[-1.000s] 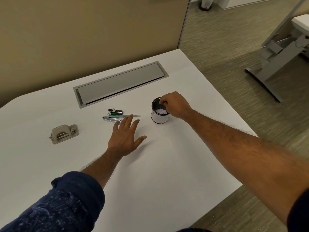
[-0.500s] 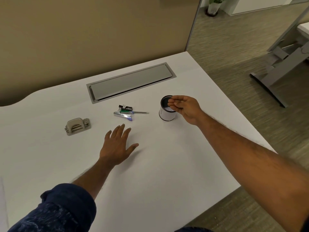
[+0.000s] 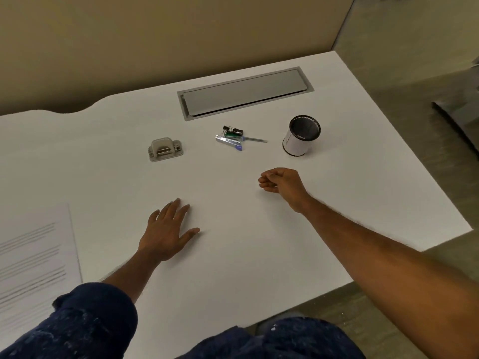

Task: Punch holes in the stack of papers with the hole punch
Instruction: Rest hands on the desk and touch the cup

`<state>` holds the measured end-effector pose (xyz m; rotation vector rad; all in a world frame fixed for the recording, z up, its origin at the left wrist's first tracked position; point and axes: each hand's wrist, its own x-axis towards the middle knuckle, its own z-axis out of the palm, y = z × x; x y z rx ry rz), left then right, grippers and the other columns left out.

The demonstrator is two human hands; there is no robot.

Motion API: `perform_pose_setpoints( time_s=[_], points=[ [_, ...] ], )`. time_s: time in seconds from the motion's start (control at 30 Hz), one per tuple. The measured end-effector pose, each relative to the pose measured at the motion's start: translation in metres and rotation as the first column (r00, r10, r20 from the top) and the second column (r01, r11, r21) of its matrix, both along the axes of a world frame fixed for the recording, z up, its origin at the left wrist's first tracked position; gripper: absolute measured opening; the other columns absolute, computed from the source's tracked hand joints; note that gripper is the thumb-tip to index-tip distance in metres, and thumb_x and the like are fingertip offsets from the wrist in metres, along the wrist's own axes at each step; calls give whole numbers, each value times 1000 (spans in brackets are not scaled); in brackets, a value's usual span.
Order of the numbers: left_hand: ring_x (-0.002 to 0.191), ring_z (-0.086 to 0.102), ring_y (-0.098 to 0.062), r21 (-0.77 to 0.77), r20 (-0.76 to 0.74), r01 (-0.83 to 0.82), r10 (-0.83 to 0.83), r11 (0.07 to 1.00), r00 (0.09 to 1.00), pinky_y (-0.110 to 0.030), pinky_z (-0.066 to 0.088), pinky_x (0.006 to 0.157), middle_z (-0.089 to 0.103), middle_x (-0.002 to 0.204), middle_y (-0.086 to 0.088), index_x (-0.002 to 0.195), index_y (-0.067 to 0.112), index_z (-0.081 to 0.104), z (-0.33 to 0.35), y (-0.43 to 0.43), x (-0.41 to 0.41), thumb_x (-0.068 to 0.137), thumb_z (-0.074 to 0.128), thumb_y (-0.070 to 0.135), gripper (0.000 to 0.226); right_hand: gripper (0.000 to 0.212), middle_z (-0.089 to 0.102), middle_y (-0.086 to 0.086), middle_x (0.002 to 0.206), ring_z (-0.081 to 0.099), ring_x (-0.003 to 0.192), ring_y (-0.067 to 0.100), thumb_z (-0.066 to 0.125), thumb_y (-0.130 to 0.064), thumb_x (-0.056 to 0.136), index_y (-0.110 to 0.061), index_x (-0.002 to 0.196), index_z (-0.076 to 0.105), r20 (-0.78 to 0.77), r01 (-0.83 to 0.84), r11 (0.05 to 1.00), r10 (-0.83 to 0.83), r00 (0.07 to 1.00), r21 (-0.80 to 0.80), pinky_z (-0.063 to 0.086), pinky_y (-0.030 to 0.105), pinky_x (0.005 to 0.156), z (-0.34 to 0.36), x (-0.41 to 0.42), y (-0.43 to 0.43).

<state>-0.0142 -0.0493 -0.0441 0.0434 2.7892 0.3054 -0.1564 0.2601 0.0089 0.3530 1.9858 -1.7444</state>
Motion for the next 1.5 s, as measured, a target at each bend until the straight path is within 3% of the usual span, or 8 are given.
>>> perform_pose_setpoints(
  time_s=[0.17,0.3,0.5,0.63,0.87,1.13,1.4,1.5],
  points=[
    [153,5,-22,-16,7,-38,38,999,999,-46,9,122,1,166,-3,156,26,15,-10,-22,36,84,14,80,90,19,72,9,108,65,101,17,55,-9,92,-5,101,71,-146,-226,908,292,945,353,48,30,97,-27,33,-21],
    [153,-4,-20,-21,-7,-52,52,998,999,-47,5,123,-9,165,-1,157,28,4,-19,-30,52,83,12,83,92,41,59,9,133,51,127,23,47,3,85,-6,123,61,-268,-292,785,494,827,546,34,30,111,-52,59,-24],
    [150,-19,-22,-88,-10,-38,38,995,999,-53,-3,122,-22,163,-4,156,25,-8,-33,-33,69,82,12,86,98,68,6,9,162,3,150,23,40,-41,98,-7,152,18,-103,-330,384,771,629,862,7,41,123,-81,89,-31],
    [149,-22,-24,-90,-36,-39,36,995,999,-56,-3,121,-25,162,-6,155,24,-13,-40,-30,76,83,12,85,98,82,-7,14,162,-8,150,28,19,-60,93,-6,153,3,-21,-234,228,757,653,945,1,51,121,-96,115,-56],
    [150,-22,-25,-92,-67,-32,26,995,997,-58,-3,120,-24,162,-8,155,23,-14,-45,-30,79,84,8,84,97,84,-5,13,162,-7,150,24,20,-63,94,-5,153,4,-61,-224,223,825,563,949,2,49,121,-102,150,-103],
    [150,-19,-27,-74,-125,43,-52,996,991,-59,-2,120,-21,163,-8,156,26,-8,-45,-30,76,88,14,80,90,67,-4,9,163,-4,150,25,22,-60,97,-28,154,6,-77,-251,174,933,352,952,5,52,120,-103,148,-111],
    [152,-9,-29,-71,-170,151,-161,986,972,-62,2,119,-12,165,-11,157,25,4,-44,-6,58,88,19,80,90,88,-7,7,163,-10,150,19,26,-68,92,-13,154,-1,-95,-210,241,839,535,947,-1,51,121,-103,147,-84],
    [152,-8,-29,-61,-170,182,-190,981,967,-61,3,119,-11,165,-11,157,25,4,-44,5,55,87,19,80,90,88,-6,8,163,-9,150,19,25,-69,92,-11,154,2,-74,-215,223,839,540,951,1,51,121,-104,150,-75]
  ],
)
